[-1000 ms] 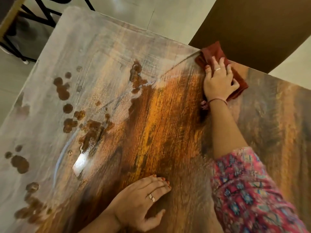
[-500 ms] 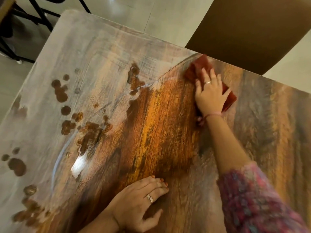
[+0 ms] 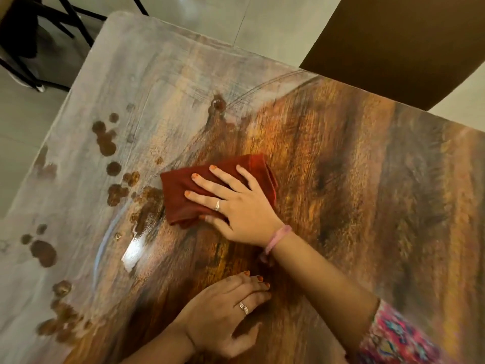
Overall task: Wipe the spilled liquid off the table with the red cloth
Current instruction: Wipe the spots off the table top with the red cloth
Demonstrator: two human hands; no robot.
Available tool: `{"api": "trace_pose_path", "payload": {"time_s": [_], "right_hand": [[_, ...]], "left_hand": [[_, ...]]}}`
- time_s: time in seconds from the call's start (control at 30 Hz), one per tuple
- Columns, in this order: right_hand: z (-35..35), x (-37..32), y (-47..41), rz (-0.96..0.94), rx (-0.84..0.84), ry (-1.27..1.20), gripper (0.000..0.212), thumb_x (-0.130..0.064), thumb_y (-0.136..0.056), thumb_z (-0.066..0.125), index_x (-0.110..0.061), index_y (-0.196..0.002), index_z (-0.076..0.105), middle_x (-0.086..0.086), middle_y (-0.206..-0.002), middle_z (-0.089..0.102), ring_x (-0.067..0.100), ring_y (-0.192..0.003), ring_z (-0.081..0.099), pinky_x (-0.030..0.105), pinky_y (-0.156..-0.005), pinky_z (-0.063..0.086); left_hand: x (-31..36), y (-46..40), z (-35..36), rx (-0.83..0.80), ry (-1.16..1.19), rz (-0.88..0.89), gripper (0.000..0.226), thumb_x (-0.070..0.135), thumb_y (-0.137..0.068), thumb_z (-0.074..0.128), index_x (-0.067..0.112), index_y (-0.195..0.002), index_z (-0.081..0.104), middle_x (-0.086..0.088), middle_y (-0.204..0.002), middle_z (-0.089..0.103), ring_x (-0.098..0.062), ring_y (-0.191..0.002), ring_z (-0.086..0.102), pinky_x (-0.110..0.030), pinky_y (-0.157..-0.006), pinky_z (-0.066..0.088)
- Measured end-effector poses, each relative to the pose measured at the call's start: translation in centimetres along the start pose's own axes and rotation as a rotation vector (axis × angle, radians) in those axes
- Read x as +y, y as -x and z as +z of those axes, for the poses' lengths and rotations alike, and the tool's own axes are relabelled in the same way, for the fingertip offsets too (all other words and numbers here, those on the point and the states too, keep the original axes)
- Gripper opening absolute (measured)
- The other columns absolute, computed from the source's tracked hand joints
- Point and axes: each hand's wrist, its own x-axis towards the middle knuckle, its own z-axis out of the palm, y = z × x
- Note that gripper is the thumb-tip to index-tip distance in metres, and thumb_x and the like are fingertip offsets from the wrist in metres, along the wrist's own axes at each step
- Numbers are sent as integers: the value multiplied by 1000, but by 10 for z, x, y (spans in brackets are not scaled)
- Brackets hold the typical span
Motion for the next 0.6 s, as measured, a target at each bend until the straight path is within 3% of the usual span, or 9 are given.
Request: {"api": "trace_pose_path", "payload": {"time_s": [0.07,0.13,0.3,0.4,0.47,0.6], "right_hand": [[-6,24,-7,-91,-39,22,51,-55,-94,38,-43,-143,34,-12,-154,30,17,-145,22,48,-114,11],[-16,57,-28,-3,-30,64,54,-59,-93,33,-44,-144,29,-10,-156,25,18,-145,20,49,-114,11],[-49,161,-85,748,123,18,54,-57,-95,27,-43,-147,23,-8,-159,17,20,-147,11,52,-114,6],[-60,183,-106,992,160,-81,53,-55,-97,26,-40,-148,23,-7,-159,16,21,-147,6,53,-116,4],[-55,166,-105,964,168,-72,52,-52,-98,25,-39,-148,22,-8,-159,16,21,-147,6,53,-116,4],[-30,84,-56,670,156,-36,48,-49,-98,30,-42,-146,27,-11,-157,21,17,-146,13,47,-114,10]], "left_hand": [[0,0,1,22,15,-9,40,37,-83,61,17,-117,64,5,-124,62,-7,-123,49,-25,-110,31],[0,0,3,33,9,-10,39,38,-83,61,17,-116,65,6,-124,62,-6,-124,49,-24,-110,31],[0,2,3,27,5,-14,40,38,-84,61,19,-119,61,7,-127,60,-4,-126,45,-23,-111,30],[1,3,0,12,24,-32,42,40,-83,61,21,-121,59,9,-128,59,-2,-128,42,-21,-112,25],[2,2,-1,15,15,-26,44,41,-81,61,21,-120,60,9,-127,59,-2,-127,43,-20,-112,24],[1,2,-3,10,39,-24,46,41,-79,64,18,-119,63,7,-126,60,-5,-125,48,-23,-110,30]]}}
